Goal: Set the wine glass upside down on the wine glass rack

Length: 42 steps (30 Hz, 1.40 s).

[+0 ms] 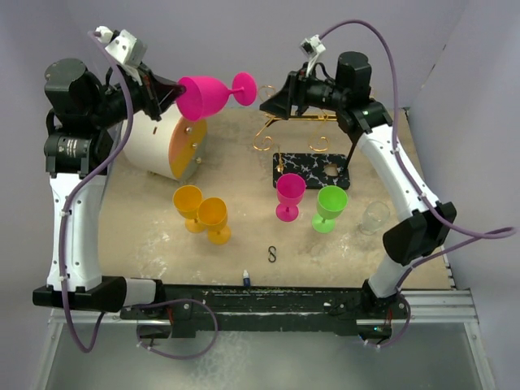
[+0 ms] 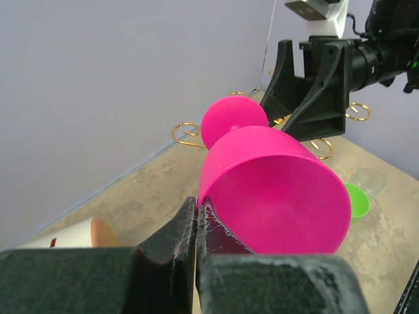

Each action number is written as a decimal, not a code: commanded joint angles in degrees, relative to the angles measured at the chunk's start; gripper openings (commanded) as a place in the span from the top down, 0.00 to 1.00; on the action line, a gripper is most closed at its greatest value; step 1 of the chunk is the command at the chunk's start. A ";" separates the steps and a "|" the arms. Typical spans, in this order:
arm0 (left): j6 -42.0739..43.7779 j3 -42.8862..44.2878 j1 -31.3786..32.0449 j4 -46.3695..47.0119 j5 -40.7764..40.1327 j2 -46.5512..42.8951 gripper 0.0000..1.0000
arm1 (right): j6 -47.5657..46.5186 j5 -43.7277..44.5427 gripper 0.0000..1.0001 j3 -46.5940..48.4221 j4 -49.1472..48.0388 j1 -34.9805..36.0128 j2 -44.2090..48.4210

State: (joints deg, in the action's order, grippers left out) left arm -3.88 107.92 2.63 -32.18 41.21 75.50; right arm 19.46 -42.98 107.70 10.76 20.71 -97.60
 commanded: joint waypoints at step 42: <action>-6.45 -7.73 1.19 8.46 -2.66 -5.72 0.53 | -1.23 18.24 1.00 9.98 2.65 5.61 -1.01</action>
State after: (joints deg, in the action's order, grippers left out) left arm -9.04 100.38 3.64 -25.23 40.03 71.85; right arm 22.83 -30.11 115.44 12.95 26.96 -99.81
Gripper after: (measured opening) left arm 0.366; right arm 0.009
